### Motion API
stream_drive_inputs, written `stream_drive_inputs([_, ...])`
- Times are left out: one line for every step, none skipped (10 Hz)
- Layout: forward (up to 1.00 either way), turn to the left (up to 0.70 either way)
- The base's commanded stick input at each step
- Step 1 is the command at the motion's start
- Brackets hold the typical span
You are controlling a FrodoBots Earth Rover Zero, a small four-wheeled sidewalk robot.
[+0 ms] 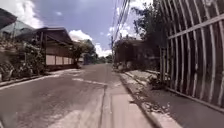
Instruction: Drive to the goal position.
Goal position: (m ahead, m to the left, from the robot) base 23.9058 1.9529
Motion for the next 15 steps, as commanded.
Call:
stream_drive_inputs([0.7, 0.0])
stream_drive_inputs([0.7, 0.0])
stream_drive_inputs([0.7, 0.0])
stream_drive_inputs([0.7, 0.0])
stream_drive_inputs([0.7, 0.0])
stream_drive_inputs([0.7, 0.0])
stream_drive_inputs([0.7, 0.0])
stream_drive_inputs([0.7, 0.0])
stream_drive_inputs([0.7, 0.0])
stream_drive_inputs([0.7, 0.0])
stream_drive_inputs([0.7, 0.0])
stream_drive_inputs([0.7, 0.0])
stream_drive_inputs([0.7, 0.0])
stream_drive_inputs([0.7, 0.0])
stream_drive_inputs([0.7, 0.0])
